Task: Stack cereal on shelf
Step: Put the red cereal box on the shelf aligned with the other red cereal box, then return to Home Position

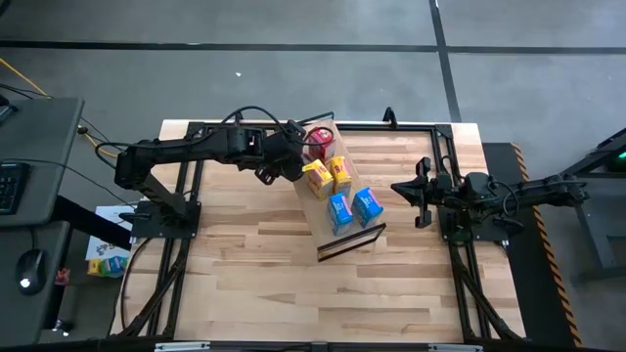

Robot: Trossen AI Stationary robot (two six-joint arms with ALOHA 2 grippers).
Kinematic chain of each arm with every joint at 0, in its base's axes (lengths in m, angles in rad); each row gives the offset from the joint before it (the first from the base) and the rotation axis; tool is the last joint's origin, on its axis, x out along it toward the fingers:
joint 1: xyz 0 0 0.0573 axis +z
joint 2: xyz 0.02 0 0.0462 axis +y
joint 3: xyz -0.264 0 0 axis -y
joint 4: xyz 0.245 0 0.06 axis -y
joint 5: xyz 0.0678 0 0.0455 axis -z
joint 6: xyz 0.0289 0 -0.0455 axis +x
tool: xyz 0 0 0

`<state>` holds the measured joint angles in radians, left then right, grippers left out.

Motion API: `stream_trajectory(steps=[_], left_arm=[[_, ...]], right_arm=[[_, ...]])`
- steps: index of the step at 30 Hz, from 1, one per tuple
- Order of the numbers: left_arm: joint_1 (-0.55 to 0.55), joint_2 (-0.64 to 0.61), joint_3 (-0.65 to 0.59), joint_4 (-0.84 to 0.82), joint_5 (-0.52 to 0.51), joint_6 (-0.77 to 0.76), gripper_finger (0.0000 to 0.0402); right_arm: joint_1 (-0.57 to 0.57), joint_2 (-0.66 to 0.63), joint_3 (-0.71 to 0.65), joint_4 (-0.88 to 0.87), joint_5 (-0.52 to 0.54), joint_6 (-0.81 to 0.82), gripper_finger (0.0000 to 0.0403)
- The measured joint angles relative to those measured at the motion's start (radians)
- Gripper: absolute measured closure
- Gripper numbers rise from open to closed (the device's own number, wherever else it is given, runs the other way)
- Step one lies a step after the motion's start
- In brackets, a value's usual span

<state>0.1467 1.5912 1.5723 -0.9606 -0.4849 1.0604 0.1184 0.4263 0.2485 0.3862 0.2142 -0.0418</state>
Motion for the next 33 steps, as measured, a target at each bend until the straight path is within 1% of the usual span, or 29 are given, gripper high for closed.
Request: stream_trajectory(steps=[4, 9, 15, 20, 28, 33], left_arm=[[0.000, 0.000, 0.000, 0.049, -0.016, 0.011, 0.0091], [0.000, 0.000, 0.000, 0.054, -0.024, 0.017, 0.0081], [0.000, 0.000, 0.000, 0.056, -0.030, 0.018, 0.0080], [-0.001, 0.000, 0.000, 0.119, -0.102, 0.027, 0.0080], [-0.006, 0.000, 0.000, 0.146, -0.111, 0.031, 0.0080], [-0.034, -0.003, 0.000, 0.142, -0.214, 0.004, 0.0080]], right_arm=[[0.000, 0.000, 0.000, -0.001, 0.000, 0.000, 0.0403], [0.000, 0.000, 0.000, -0.001, 0.000, 0.000, 0.0403], [0.000, 0.000, 0.000, -0.002, 0.000, 0.000, 0.0403], [0.000, 0.000, 0.000, -0.002, 0.000, 0.000, 0.0403], [0.000, 0.000, 0.000, -0.003, 0.000, 0.000, 0.0403], [0.000, 0.000, 0.000, -0.013, 0.000, -0.008, 0.0403]])
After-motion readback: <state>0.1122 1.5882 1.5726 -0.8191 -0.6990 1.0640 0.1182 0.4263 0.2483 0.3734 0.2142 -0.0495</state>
